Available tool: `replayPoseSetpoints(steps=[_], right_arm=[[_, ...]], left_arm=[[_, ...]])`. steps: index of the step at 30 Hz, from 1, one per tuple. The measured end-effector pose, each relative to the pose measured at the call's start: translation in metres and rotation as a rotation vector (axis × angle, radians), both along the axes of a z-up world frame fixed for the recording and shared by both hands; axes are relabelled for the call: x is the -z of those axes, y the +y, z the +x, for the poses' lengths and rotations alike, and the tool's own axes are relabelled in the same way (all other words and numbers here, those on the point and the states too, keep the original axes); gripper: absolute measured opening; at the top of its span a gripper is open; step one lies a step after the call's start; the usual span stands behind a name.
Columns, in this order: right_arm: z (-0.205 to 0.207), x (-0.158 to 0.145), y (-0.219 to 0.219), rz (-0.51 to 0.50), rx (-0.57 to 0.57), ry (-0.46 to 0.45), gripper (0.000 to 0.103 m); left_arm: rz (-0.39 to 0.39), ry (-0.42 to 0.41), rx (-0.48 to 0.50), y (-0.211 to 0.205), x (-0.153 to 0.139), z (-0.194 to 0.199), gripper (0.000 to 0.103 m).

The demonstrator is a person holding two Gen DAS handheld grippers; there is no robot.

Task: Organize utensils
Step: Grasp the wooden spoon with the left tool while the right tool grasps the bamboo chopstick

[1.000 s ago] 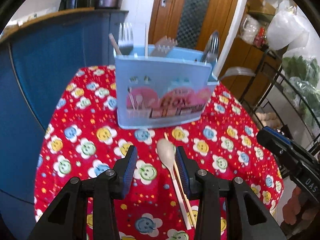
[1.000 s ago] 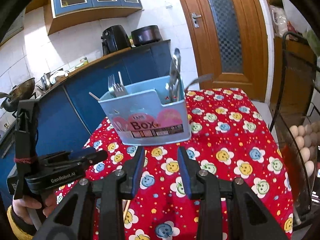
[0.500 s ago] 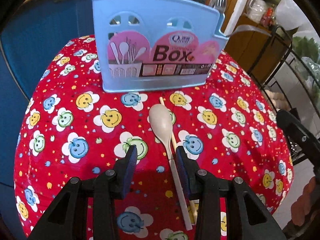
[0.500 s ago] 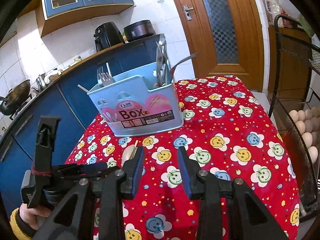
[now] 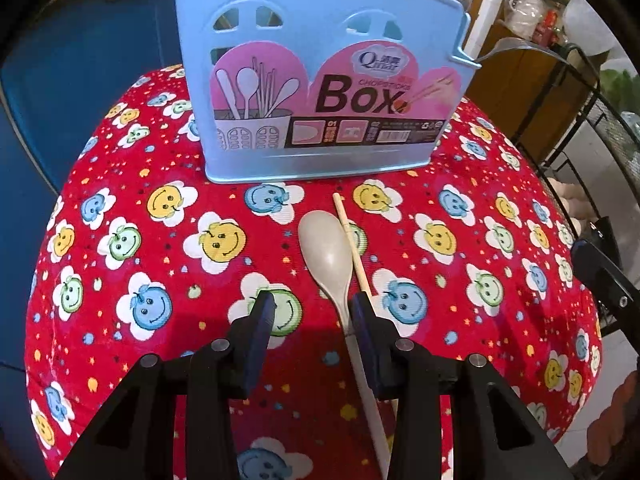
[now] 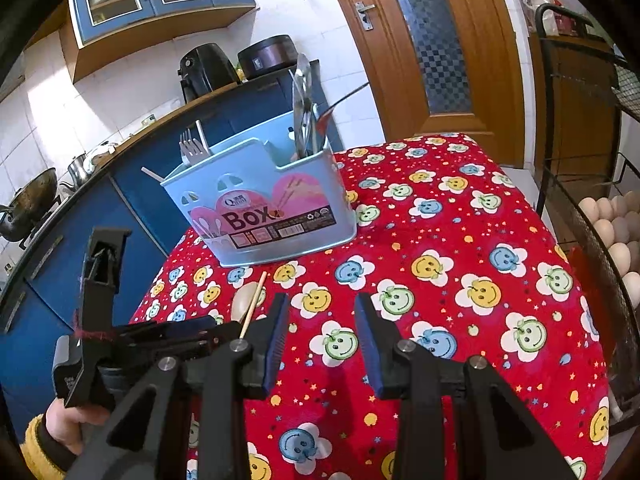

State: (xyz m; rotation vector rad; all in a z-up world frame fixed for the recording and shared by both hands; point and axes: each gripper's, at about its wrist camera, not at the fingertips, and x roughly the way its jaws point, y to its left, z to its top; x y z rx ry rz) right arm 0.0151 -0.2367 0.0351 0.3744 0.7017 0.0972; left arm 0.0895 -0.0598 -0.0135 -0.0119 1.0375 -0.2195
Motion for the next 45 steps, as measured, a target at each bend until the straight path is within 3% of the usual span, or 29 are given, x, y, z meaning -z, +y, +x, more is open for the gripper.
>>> replayPoseSetpoints(steps=[12,14,16,23,34,40,45], right_arm=[[0.001,0.004,0.0,0.013,-0.003,0.013,0.037],[0.001,0.005,0.001,0.016,-0.006,0.013,0.037],[0.002,0.006,0.002,0.019,-0.009,0.015,0.037],[0.002,0.008,0.004,0.021,-0.016,0.025,0.037],[0.007,0.008,0.018,0.0,-0.045,0.044,0.037],[0.012,0.008,0.031,-0.015,-0.069,0.067,0.037],[0.019,0.007,0.044,-0.029,-0.099,0.086,0.037]], left_arm=[[0.043,-0.035,0.03,-0.007,0.003,0.018,0.04],[0.047,-0.046,0.034,-0.009,0.003,0.019,0.032],[0.04,-0.052,0.035,-0.01,0.003,0.02,0.026],[-0.028,-0.055,0.008,0.002,0.0,0.017,0.025],[-0.107,-0.17,-0.021,0.029,-0.032,-0.013,0.024],[-0.117,-0.279,-0.026,0.042,-0.049,-0.033,0.024],[-0.129,-0.321,-0.038,0.053,-0.061,-0.042,0.024]])
